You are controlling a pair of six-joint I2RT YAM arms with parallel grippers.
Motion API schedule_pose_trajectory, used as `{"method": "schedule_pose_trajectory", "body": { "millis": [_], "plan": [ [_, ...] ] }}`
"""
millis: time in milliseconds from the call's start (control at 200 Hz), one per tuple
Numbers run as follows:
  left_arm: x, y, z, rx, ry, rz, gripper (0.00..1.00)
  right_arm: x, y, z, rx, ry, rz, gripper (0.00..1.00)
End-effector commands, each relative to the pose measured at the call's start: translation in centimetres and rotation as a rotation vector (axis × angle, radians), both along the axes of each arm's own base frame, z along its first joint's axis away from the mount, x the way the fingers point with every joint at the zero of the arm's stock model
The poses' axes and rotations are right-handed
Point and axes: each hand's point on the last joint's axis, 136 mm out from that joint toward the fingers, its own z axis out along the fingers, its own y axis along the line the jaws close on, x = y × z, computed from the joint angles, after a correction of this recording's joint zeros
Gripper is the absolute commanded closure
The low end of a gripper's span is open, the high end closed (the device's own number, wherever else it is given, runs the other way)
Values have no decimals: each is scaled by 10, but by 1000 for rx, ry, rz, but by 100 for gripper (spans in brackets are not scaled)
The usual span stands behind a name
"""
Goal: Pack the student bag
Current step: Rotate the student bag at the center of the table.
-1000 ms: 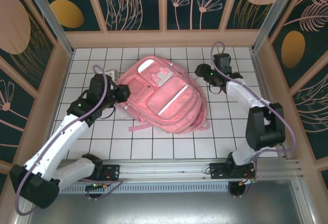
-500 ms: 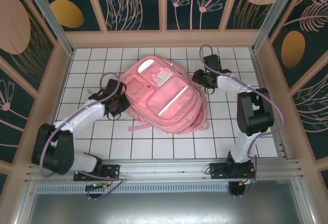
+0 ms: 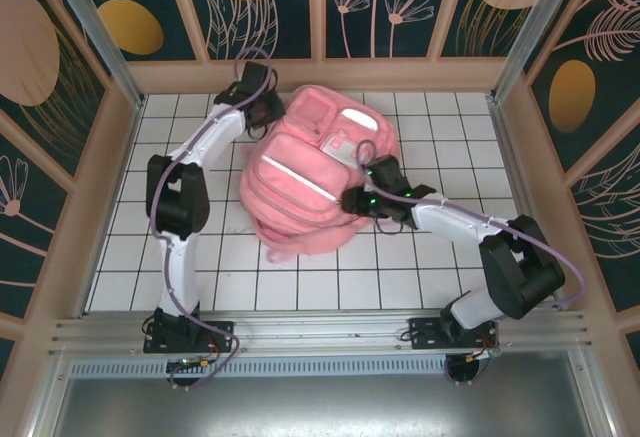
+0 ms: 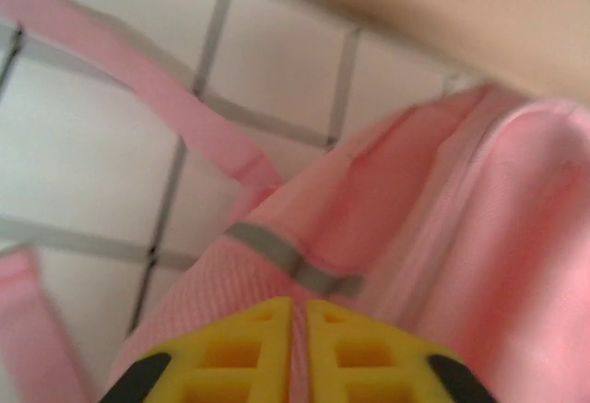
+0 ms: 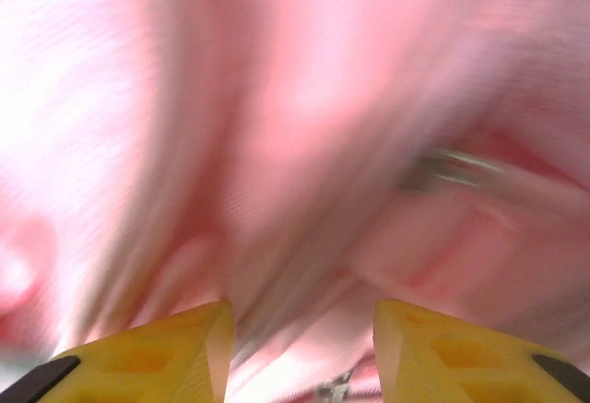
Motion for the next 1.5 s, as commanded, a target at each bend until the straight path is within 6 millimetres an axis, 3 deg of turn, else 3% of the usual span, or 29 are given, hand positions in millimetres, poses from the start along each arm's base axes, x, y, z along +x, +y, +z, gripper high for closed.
{"method": "schedule_pose_trajectory", "body": {
  "millis": [0,125,195,335,375,430,515,606,751,866,1001,1186,1236,1251,1496],
  "plan": [
    [-4,-28,61,-28,-88,-145,71,-16,32,25,85,-39,101,53],
    [-19,16,102,146,-169,-43,60,-11,8,56,98,-123,3,50],
    [-39,30,111,184,-172,-29,60,-10,-5,76,101,-168,-31,47],
    [-91,23,98,62,-118,-87,60,1,-32,87,19,-174,-120,42],
    [-105,19,86,27,-95,-102,60,5,-36,87,16,-155,-134,41],
    [-129,20,85,-12,-89,-111,59,7,-33,88,38,-132,-127,41],
    [-157,30,72,-45,-73,-73,58,13,-20,92,50,-90,-127,41],
    [-180,44,66,-70,-77,-19,59,17,12,98,32,-111,7,43],
    [-206,62,56,-53,-76,22,59,44,53,106,3,-186,154,41],
    [-223,71,53,-41,-103,26,61,62,90,103,61,-134,258,50],
    [-236,71,51,-27,-111,-31,61,77,120,84,79,-37,322,57],
    [-247,70,49,6,-94,-91,61,78,150,67,116,39,397,66],
    [-248,72,54,13,-111,-91,61,78,155,65,124,46,405,69],
    [-251,74,44,23,-91,-92,60,77,157,65,128,49,410,70],
    [-254,75,35,42,-78,-101,61,70,175,57,143,65,442,79]
  ]
}}
